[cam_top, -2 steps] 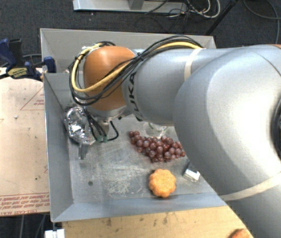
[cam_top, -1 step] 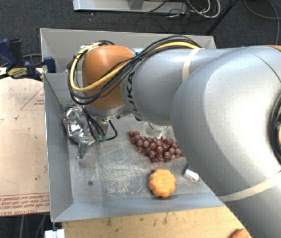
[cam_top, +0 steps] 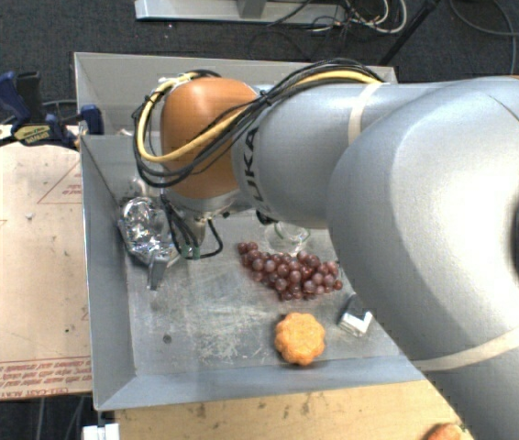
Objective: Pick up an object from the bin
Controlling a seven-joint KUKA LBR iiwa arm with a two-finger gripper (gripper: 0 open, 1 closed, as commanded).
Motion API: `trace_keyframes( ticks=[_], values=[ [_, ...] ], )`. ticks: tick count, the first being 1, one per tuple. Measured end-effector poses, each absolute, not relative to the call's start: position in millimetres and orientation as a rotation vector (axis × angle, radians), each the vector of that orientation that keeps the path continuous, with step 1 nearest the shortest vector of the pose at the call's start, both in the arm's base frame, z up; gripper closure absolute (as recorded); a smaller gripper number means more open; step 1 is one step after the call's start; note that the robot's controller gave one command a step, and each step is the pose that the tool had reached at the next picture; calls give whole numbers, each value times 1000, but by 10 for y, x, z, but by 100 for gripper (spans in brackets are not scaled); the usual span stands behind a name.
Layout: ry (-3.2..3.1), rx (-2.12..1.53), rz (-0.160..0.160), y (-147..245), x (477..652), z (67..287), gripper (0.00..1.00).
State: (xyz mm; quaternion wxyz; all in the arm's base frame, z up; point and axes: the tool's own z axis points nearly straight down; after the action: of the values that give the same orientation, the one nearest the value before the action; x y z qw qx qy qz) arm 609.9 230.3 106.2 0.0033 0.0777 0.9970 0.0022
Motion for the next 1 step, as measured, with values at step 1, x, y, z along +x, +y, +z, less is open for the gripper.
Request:
trace_keyframes(
  ticks=[1],
  values=[
    [3119,250,6,2371,6154,846,0]
  ],
)
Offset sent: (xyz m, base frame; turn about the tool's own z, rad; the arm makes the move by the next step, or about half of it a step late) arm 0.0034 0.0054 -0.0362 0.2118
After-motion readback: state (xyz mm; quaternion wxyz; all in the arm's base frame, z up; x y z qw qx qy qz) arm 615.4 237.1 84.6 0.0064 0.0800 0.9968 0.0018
